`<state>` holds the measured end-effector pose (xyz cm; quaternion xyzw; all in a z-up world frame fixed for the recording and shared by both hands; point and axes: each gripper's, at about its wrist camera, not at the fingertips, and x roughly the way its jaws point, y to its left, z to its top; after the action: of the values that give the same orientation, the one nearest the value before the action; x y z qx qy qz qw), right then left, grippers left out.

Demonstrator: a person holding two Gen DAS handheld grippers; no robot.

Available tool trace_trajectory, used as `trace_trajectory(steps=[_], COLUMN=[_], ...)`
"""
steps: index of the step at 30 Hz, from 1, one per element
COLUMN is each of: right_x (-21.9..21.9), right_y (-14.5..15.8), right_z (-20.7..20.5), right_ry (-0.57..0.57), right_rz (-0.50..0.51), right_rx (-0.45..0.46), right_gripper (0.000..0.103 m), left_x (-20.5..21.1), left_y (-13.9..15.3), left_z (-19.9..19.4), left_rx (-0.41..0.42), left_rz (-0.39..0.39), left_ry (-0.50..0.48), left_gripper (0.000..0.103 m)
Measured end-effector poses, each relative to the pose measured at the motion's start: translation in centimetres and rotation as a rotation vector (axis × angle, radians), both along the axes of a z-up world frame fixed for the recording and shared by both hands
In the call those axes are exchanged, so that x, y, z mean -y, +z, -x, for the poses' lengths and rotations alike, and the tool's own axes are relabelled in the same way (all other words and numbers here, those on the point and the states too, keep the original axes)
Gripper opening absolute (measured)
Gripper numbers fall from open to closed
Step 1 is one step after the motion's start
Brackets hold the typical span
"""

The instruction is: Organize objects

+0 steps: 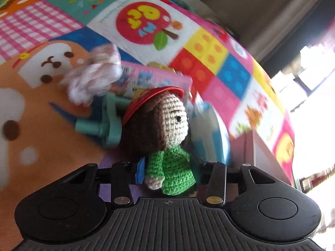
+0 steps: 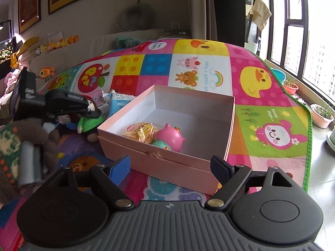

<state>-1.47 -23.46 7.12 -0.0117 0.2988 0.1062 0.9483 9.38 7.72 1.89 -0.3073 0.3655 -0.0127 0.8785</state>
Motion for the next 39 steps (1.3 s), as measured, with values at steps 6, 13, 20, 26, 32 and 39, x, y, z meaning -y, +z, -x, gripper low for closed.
trace_trajectory(steps=[6,13,20,26,32,39], right_x=[-3.0,-10.8,-18.3,-24.4,-26.2,-24.0], right_y=[1.5,4.6,2.9,-1.8,-4.7,-4.1], right_z=[-1.4,-9.1,-23.9,-30.9,-33.3,-27.6], right_ry=[0.078,0.22,0.072,0.014,0.017,0.215], right_rz=[0.03,-0.043,-0.112,-0.01,0.061,0.053], right_rx=[0.009,-0.133,-0.345,-0.351,-0.405,-0.464], right_gripper=[0.085,0.086,0.086,0.083,0.046,0.03], left_x=[-2.5,-6.6,-9.3,-11.4,-14.1,-14.9], left_y=[0.3,0.7,-1.0,-1.4,-0.1,-0.4], left_z=[7.8,11.9,11.6,11.8,9.4,3.2], left_rx=[-0.024,0.067,0.138,0.154,0.106,0.083], left_rz=[0.02,-0.124,-0.003,0.036,-0.076,-0.118], left_ry=[-0.29,-0.316,-0.306,-0.253,-0.211,-0.195], left_gripper=[0.047,0.047,0.047,0.047,0.046,0.046])
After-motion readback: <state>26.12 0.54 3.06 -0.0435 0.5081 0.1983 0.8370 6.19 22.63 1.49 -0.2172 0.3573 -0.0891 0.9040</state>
